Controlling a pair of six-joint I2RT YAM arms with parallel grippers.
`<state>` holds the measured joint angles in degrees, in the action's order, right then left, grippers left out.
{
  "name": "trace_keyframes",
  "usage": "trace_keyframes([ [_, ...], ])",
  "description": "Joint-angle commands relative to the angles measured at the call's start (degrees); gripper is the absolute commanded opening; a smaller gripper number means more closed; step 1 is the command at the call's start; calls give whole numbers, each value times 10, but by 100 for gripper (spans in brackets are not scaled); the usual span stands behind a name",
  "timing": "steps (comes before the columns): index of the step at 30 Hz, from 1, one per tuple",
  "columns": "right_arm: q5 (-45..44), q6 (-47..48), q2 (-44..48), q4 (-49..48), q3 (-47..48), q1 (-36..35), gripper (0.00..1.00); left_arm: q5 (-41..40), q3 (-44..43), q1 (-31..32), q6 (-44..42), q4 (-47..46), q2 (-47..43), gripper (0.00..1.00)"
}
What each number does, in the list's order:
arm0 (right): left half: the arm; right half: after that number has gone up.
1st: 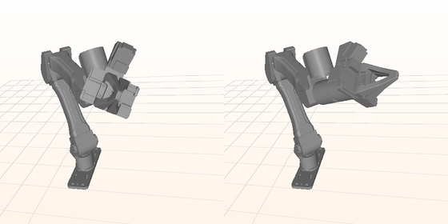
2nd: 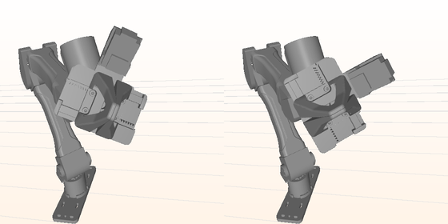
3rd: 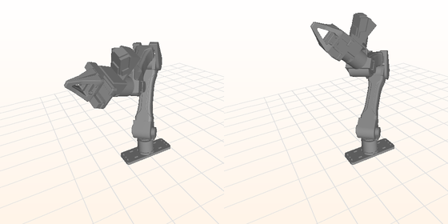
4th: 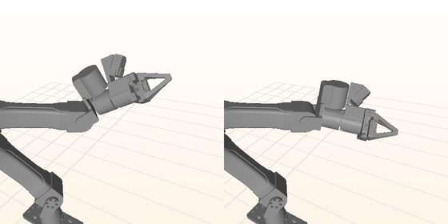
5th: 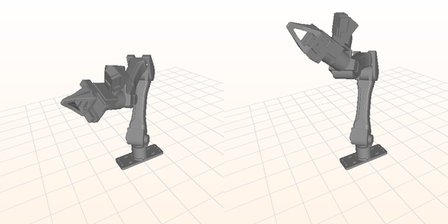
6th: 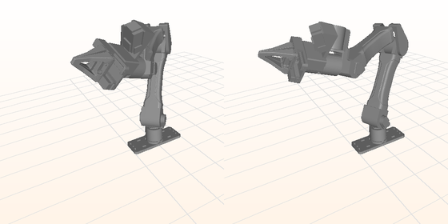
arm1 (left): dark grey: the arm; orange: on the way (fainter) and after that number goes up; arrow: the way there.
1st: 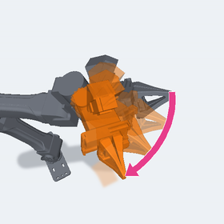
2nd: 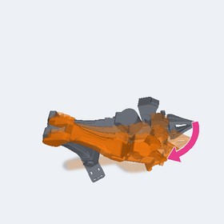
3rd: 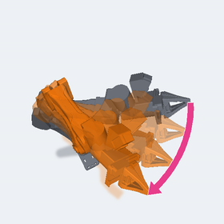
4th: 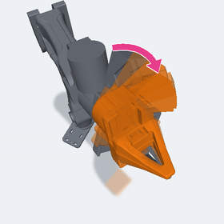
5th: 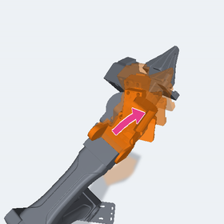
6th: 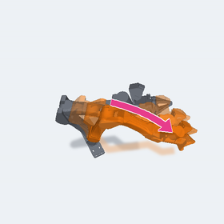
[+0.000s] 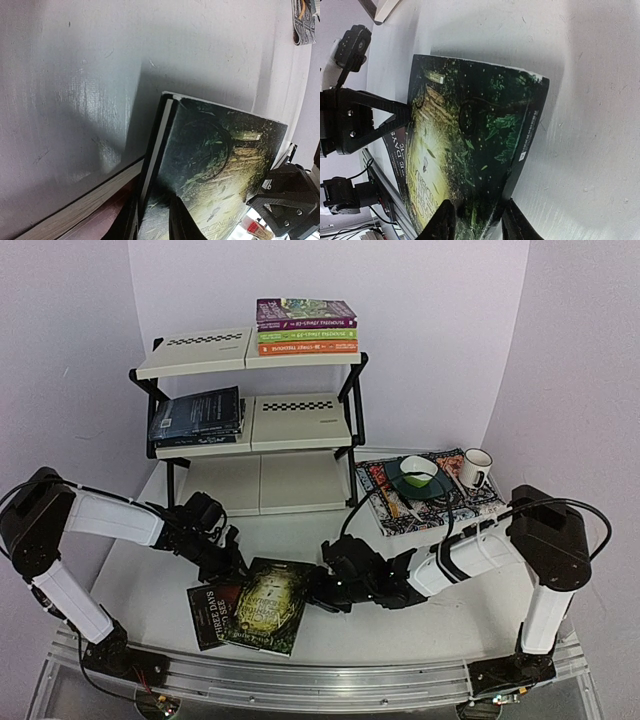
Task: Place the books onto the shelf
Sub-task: Pick up the book from the book pile.
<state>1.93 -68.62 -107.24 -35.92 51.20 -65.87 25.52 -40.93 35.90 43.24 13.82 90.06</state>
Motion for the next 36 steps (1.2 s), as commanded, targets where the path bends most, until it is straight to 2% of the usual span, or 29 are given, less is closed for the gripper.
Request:
trace_keyframes([
  [1,26,5,44,-152,21,-7,34,-11,-15,8,1,-24,6,21],
  [13,-6,20,80,-157,39,-6,35,-37,-2,8,28,-26,-31,21],
  [19,-1,-51,32,-147,60,0,35,-51,8,7,42,-29,-52,21],
  [23,5,-73,12,-140,68,2,31,-59,16,8,46,-31,-67,21],
  [29,-4,-86,28,-52,67,4,43,-80,30,8,51,-31,-91,21],
  [30,-6,-86,32,-44,65,5,42,-83,32,8,51,-31,-93,21],
  [32,-11,-85,36,-39,62,4,32,-84,32,8,51,-32,-93,21],
  [36,-14,-81,37,-36,66,6,9,-81,29,8,42,-31,-96,22],
])
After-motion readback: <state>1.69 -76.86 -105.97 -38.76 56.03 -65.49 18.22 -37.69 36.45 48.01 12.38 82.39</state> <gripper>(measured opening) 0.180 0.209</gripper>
